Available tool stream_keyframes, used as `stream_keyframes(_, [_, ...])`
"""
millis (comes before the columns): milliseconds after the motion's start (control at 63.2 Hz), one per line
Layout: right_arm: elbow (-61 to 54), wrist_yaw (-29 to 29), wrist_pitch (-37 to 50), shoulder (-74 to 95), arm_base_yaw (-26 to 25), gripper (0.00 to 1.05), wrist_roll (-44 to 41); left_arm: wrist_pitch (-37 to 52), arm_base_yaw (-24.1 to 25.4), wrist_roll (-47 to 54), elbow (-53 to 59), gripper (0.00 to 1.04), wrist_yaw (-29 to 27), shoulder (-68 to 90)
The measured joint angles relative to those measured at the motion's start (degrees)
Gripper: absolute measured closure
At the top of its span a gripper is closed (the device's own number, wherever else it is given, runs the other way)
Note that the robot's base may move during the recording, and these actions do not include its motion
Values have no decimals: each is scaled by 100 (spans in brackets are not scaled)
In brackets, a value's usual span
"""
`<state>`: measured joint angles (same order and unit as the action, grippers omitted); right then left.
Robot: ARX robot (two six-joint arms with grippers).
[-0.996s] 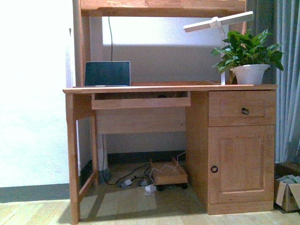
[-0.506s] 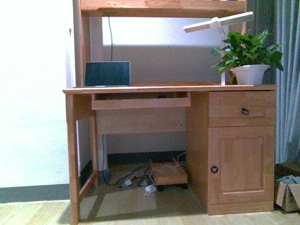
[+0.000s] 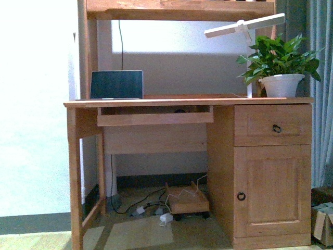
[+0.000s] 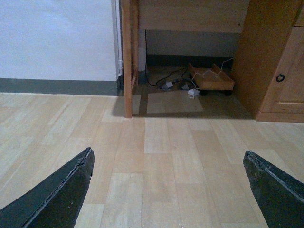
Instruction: Place mouse
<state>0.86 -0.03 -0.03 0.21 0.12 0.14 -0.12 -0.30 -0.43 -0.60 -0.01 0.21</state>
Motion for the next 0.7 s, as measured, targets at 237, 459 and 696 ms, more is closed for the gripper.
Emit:
stream_keyframes(237, [0,0,0,0,0,7,0,0,0,0,0,8,0,0])
stream_keyframes(459, [0,0,0,0,0,7,0,0,0,-2,0,8,0,0])
stream_keyframes(696, [0,2,0,0,0,7,0,0,0,-2,0,8,0,0])
